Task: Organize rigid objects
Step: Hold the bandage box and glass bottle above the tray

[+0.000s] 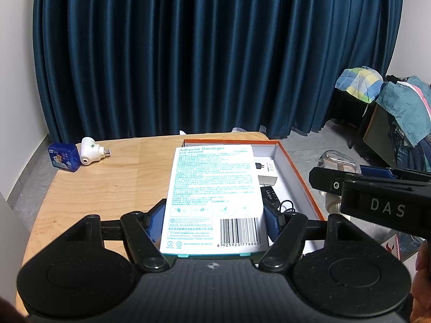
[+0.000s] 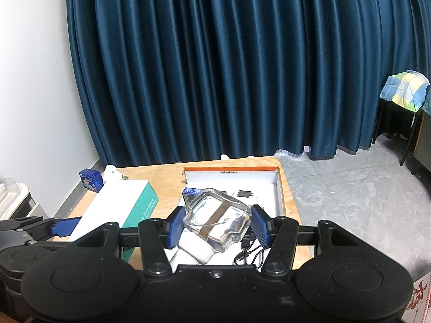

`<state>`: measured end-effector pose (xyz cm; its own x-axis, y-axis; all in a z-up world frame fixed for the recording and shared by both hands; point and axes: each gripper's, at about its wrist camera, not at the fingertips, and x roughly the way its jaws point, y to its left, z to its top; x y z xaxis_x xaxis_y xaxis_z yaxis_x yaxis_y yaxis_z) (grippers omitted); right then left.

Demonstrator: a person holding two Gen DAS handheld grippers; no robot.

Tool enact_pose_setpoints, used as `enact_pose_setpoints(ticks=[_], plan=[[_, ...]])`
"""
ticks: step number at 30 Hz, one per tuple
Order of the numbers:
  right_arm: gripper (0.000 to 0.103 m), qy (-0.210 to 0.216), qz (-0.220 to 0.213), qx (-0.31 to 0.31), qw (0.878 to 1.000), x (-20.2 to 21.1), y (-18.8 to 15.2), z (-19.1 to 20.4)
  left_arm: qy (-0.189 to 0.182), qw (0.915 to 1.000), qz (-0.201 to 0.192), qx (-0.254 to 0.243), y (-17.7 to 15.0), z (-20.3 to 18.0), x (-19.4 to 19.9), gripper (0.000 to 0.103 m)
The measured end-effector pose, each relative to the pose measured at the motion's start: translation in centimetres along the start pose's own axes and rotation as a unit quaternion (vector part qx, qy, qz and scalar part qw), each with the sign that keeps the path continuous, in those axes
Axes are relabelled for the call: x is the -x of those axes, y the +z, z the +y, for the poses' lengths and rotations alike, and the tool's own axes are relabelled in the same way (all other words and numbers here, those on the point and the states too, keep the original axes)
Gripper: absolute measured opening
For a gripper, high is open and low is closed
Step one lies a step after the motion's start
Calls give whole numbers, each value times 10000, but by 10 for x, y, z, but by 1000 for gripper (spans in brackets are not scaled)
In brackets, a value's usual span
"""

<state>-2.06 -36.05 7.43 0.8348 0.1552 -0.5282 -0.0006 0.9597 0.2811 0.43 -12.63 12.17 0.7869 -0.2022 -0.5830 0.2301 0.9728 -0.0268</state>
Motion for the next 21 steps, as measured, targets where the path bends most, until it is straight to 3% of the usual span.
enact_pose_setpoints(ticks=[21], plan=[[65,1,-2,-4,10000,-1,0,2,-41,10000,7,-19,0,3,-1,71]])
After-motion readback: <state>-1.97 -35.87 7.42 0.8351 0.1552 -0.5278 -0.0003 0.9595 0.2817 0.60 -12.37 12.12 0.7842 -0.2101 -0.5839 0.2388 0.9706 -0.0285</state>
